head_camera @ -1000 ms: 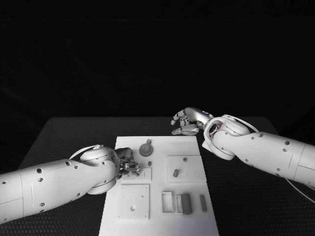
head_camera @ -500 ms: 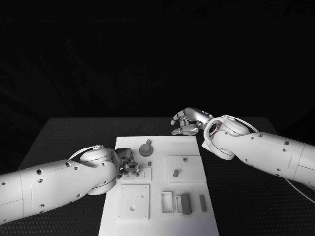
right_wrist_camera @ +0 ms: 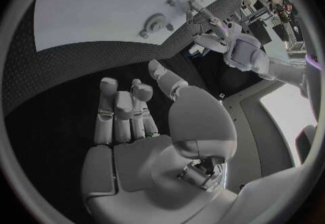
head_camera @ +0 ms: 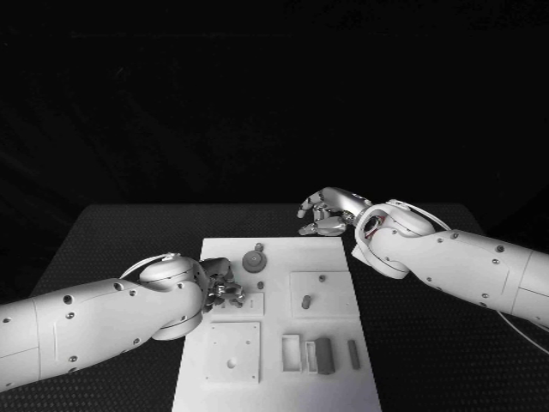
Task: Assemble the parts on the task board
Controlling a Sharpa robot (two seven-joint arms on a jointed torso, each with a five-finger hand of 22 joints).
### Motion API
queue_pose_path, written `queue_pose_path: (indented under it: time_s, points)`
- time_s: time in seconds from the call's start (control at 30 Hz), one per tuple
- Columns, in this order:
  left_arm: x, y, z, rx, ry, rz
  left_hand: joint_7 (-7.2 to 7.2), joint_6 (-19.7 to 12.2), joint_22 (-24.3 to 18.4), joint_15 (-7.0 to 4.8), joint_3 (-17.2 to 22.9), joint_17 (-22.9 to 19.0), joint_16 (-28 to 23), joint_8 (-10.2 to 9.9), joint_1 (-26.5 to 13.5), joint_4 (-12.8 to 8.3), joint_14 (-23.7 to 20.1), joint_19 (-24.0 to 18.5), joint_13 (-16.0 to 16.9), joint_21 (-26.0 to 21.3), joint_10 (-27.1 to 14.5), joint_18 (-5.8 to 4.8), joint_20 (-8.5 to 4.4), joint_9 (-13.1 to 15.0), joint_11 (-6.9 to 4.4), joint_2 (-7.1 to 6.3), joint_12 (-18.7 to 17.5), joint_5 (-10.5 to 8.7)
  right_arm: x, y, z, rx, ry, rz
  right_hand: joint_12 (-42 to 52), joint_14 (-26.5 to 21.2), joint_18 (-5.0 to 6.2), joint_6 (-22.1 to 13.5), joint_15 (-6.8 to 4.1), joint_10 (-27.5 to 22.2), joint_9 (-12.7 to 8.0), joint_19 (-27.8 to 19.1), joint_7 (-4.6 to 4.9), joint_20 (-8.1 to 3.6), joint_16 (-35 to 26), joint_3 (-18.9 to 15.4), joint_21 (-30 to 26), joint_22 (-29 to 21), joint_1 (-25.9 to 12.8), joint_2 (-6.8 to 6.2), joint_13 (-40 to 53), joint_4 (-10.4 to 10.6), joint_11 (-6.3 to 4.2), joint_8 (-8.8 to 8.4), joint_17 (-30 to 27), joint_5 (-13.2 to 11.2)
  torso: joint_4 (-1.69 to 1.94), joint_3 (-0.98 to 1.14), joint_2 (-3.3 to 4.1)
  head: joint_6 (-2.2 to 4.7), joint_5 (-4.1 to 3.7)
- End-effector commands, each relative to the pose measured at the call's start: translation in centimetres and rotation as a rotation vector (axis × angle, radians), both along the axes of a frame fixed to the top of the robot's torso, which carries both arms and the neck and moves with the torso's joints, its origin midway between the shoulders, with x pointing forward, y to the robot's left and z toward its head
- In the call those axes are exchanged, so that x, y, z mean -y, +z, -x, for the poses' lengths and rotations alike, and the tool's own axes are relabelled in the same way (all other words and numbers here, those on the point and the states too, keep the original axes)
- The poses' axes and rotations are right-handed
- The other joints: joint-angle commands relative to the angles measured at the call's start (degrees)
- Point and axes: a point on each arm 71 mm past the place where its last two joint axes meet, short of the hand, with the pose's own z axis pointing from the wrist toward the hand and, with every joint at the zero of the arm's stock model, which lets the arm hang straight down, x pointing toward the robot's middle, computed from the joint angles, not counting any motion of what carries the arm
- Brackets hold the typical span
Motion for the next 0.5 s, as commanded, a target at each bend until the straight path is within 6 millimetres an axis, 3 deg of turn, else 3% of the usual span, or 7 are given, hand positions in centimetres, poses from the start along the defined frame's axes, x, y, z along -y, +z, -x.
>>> queue_pose_path:
  time_s: [0.03, 0.13, 0.5]
  points:
    - [0.32, -0.23, 0.26, -0.023, -0.023, -0.005, -3.36, 11.15, 1.08, -0.30, -0.37, -0.17, 0.36, -0.02, 0.92, -0.07, -0.25, 0.21, -0.08, -0.26, 0.01, -0.63, -0.25, -0.06, -0.44, -0.27, 0.03, -0.25, -0.04, -0.03, 0.03, -0.005, 0.009, 0.002, -0.35, 0.12, 0.90, 0.14, 0.17, 0.42, -0.10, -0.05, 0.31, 0.40, -0.18, -0.44, -0.21, 0.86, -0.31, 0.14, -0.06, -0.02, -0.13, -0.38, -0.08, 0.35, 0.00, 0.02, 0.02, -0.08, -0.02]
    - [0.32, -0.29, 0.28, -0.027, -0.024, -0.008, -3.37, 11.29, 1.05, -0.26, -0.97, -0.58, 0.58, -0.16, 0.93, 0.25, -0.26, 0.32, -0.18, -0.32, 0.08, -0.61, -0.26, -0.15, -0.45, -2.30, 0.01, -0.42, -0.01, -0.03, 0.04, -0.006, 0.009, 0.001, -0.35, 0.12, 0.90, 0.14, 0.17, 0.42, -0.10, -0.05, 0.32, 0.41, -0.18, -0.50, -0.22, 0.86, -0.42, 0.11, -0.07, 0.00, -0.12, -0.39, -0.08, 0.35, -0.01, 0.00, 0.03, -0.12, -0.03]
    - [0.24, -0.45, 0.36, -0.038, -0.030, -0.016, -3.37, 11.41, 1.01, -0.20, -3.84, -1.33, 0.97, -0.35, 0.31, 0.47, -0.37, 0.37, -0.37, -0.52, 0.13, -0.58, -0.26, -0.21, -0.46, -5.61, -0.05, -0.48, 0.02, -0.02, 0.05, -0.007, 0.009, 0.001, -0.36, 0.11, 0.90, 0.14, 0.19, 0.42, -0.12, -0.03, 0.33, 0.44, -0.19, -0.63, -0.24, 0.86, -0.69, -0.01, -0.10, 0.03, -0.11, -0.43, -0.10, 0.35, 0.02, 0.01, 0.01, -0.21, -0.08]
